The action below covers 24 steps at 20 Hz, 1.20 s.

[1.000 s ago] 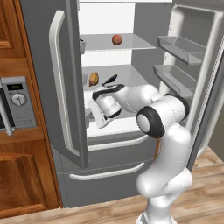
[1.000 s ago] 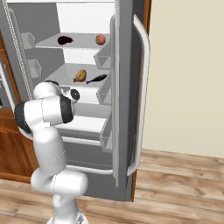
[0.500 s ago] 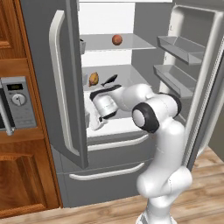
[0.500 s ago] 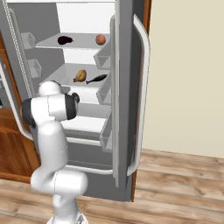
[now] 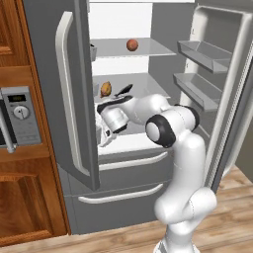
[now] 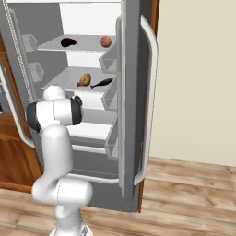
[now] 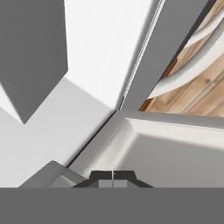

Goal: Gather the onion and eggplant from the fridge and place them on a tray on the dining counter. Then gather the fish and chicken drumstick from the fridge and place them on the other tray.

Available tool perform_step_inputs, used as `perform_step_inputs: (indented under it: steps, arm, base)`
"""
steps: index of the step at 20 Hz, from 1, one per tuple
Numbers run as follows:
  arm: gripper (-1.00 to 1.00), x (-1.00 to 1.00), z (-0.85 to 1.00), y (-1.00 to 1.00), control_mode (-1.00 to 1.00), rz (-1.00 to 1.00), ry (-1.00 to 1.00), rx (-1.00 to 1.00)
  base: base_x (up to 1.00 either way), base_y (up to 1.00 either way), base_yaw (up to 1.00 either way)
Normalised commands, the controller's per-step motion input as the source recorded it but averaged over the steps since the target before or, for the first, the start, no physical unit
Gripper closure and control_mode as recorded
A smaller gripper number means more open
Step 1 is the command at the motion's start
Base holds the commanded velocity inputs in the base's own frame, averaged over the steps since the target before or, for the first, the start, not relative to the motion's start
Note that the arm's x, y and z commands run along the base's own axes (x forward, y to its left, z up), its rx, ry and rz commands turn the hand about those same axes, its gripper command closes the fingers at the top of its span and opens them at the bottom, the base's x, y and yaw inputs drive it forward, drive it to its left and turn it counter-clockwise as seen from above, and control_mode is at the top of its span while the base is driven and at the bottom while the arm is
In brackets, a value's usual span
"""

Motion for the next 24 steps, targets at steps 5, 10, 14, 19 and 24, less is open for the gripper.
perform_step_inputs:
  steps: [5, 10, 14, 19, 24]
  arm:
    - [1.0, -0.13, 0.2, 0.03, -1.0, 0.11, 0.22, 0.25]
    - [1.0, -0.2, 0.15, 0.25, -1.0, 0.12, 0.29, 0.2]
    - [1.0, -0.35, 0.22, 0.71, -1.0, 0.04, 0.27, 0.09]
    - [1.0, -0.57, 0.2, 0.97, -1.0, 0.0, 0.17, 0.02]
    - [1.0, -0.69, 0.16, 1.0, -1.0, -0.04, 0.07, 0.0]
  base:
    - [0.0, 0.0, 0.0]
    - [0.0, 0.0, 0.0]
    - [0.0, 0.0, 0.0]
    - [0.0, 0.0, 0.0]
    - [0.0, 0.0, 0.0]
